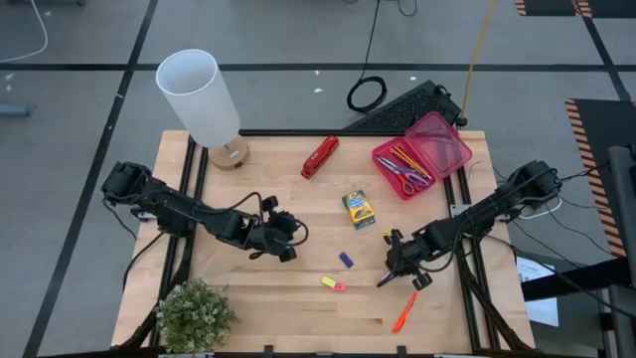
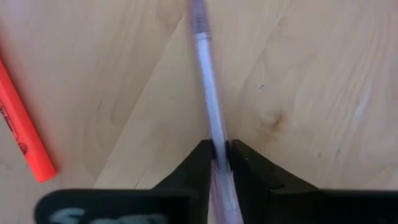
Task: Pack school essentials
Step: Put the purple pen into the pink supply box
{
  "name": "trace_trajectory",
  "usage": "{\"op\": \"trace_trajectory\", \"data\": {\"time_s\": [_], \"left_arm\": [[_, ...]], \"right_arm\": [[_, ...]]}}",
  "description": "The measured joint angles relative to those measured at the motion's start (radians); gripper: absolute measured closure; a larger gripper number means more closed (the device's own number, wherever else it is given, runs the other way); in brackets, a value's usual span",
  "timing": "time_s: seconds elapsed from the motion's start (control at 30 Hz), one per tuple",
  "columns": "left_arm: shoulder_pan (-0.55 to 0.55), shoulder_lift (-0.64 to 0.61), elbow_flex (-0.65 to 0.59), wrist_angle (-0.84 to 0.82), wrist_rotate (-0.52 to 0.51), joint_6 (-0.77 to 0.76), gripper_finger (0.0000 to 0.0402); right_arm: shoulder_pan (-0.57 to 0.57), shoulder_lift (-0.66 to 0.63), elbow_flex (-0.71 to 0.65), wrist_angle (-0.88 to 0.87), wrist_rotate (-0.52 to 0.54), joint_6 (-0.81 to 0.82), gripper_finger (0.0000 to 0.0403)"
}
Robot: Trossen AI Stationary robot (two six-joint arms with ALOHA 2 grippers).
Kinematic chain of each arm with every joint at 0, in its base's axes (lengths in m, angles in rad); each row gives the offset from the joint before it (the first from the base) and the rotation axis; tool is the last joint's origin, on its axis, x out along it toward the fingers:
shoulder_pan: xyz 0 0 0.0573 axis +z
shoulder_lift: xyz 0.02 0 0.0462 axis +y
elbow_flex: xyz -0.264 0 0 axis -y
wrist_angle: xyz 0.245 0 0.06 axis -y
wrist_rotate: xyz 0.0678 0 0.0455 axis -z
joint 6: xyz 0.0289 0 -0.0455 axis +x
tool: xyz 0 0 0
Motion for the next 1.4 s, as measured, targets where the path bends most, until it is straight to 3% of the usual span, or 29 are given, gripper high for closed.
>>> {"op": "trace_trajectory", "data": {"time_s": [0.13,0.77,1.4], "left_arm": [[0.000,0.000,0.000,0.000,0.000,-0.004,0.0337],[0.000,0.000,0.000,0.034,0.000,-0.007,0.0337],[-0.034,0.000,0.000,0.045,0.001,-0.011,0.0337]], "right_arm": [[0.000,0.000,-0.001,0.015,-0.004,0.004,0.0377],[-0.041,-0.155,-0.006,0.011,0.001,0.193,0.0377],[-0.271,-0.327,-0.004,-0.084,0.038,0.291,0.0376]]}}
